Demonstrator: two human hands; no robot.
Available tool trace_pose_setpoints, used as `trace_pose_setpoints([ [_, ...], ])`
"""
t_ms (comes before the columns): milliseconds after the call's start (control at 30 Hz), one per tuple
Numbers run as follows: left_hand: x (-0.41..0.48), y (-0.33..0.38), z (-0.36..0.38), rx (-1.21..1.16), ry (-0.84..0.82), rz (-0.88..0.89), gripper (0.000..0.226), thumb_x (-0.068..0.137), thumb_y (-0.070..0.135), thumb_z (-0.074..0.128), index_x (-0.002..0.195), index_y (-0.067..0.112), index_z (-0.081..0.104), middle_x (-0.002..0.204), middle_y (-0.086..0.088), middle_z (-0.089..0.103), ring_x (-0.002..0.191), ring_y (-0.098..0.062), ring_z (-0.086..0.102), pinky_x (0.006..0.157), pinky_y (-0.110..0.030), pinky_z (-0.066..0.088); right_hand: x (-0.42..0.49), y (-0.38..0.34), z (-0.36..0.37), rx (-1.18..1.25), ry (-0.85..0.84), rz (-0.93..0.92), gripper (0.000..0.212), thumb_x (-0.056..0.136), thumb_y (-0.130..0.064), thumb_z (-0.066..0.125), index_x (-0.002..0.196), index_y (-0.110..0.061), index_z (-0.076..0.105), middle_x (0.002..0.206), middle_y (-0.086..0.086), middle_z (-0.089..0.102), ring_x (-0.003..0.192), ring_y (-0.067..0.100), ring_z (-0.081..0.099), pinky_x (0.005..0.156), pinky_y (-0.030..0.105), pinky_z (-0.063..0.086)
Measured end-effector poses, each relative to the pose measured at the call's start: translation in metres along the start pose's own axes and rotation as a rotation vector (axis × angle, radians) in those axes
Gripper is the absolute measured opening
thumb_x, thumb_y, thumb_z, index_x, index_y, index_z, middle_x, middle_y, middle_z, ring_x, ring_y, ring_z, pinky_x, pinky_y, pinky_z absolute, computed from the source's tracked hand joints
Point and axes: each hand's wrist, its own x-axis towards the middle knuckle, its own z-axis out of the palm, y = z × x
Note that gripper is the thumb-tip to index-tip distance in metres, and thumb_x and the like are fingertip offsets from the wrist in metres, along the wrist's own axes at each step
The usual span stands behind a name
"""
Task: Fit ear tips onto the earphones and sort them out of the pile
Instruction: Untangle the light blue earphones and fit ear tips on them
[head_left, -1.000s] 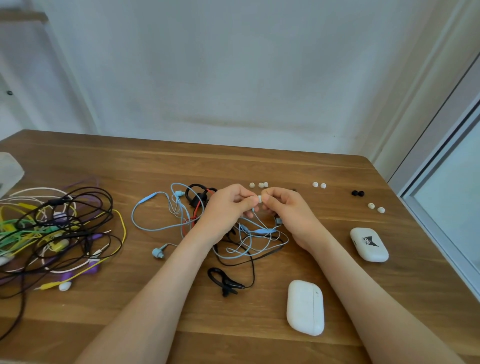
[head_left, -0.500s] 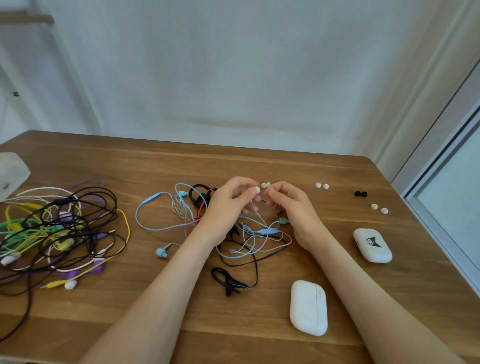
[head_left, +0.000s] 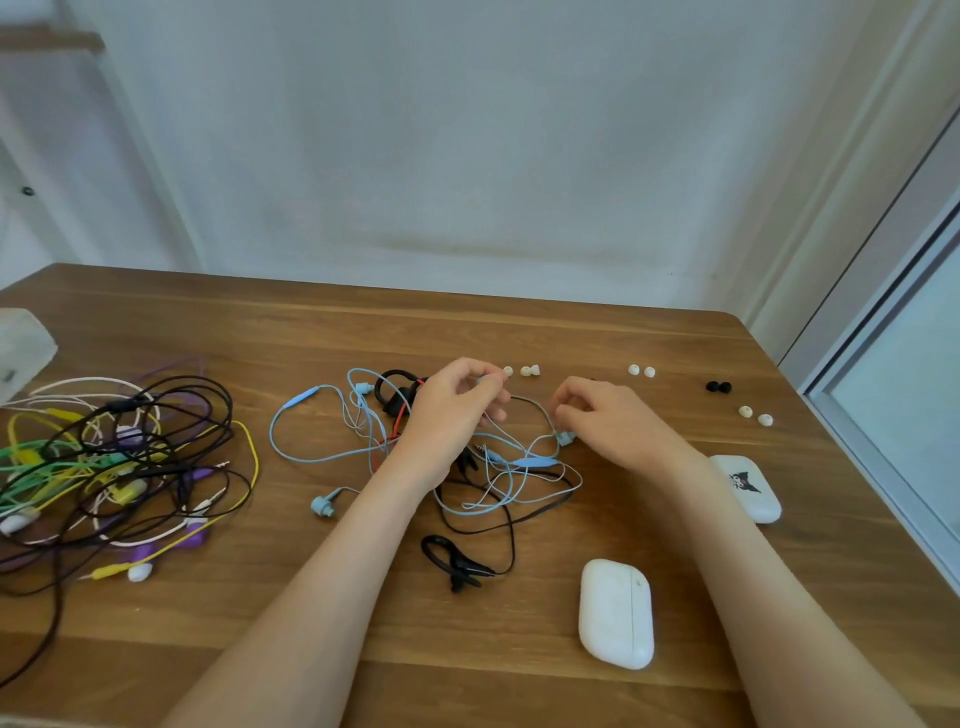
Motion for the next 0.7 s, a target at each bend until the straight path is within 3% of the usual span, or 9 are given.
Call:
trace_pose_setpoints([
  [67,0.000,0.000,0.000,0.013,0.000,0.010,0.017,0.098,0.013,0.048,0.095,0.016,0.065,0.081,0.001,0.068,0.062,-0.005,0.061,0.059,-0.016,0.048,-0.003,-0.001,-0.007,0.074,-0.069,0.040,0.021,0.091,-0.010,0.044,0.097,-0.021,0.062,0.087,-0.007,0.058,0.074,0.009,0.054,0.063,0.022,0.042],
  [167,0.000,-0.002,0.001,0.043,-0.024,0.039,0.019,0.098,0.012,0.047,0.094,0.018,0.064,0.083,0.001,0.068,0.065,-0.005,0.062,0.060,-0.016,0.048,-0.007,-0.001,-0.012,-0.100,-0.176,-0.028,0.015,0.092,-0.012,0.052,0.100,-0.020,0.061,0.092,-0.010,0.052,0.082,0.006,0.052,0.065,0.010,0.038],
  [300,0.002,-0.001,0.002,0.029,0.021,0.019,0.024,0.098,0.009,0.042,0.091,0.018,0.062,0.090,0.002,0.067,0.070,-0.007,0.063,0.066,-0.021,0.047,-0.003,0.001,-0.001,-0.041,-0.033,-0.087,0.005,0.093,-0.020,0.060,0.096,-0.023,0.059,0.091,-0.008,0.056,0.080,0.006,0.052,0.063,0.011,0.037],
  [467,0.000,-0.001,0.003,0.206,-0.090,0.009,0.031,0.099,0.015,0.034,0.097,0.024,0.064,0.085,0.011,0.063,0.066,-0.006,0.054,0.066,-0.020,0.044,0.005,-0.008,0.020,0.253,0.252,-0.237,0.017,0.091,-0.012,0.061,0.091,-0.029,0.058,0.083,-0.011,0.059,0.075,0.001,0.052,0.068,0.009,0.041],
  [567,0.001,-0.002,0.004,0.242,-0.122,-0.013,0.027,0.101,0.028,0.036,0.099,0.021,0.062,0.081,0.001,0.059,0.067,-0.013,0.049,0.071,-0.031,0.042,0.009,-0.012,0.030,0.276,0.260,-0.281,0.018,0.090,-0.008,0.061,0.094,-0.025,0.058,0.084,-0.010,0.060,0.078,0.002,0.054,0.070,0.009,0.041],
  [700,0.002,-0.003,0.002,0.300,-0.121,0.019,0.025,0.101,0.036,0.042,0.104,0.020,0.060,0.086,0.006,0.060,0.075,-0.008,0.052,0.068,-0.024,0.040,0.012,-0.015,0.037,0.298,0.228,-0.379,0.022,0.090,-0.004,0.060,0.100,-0.023,0.058,0.088,-0.007,0.064,0.084,0.002,0.057,0.074,0.009,0.042],
])
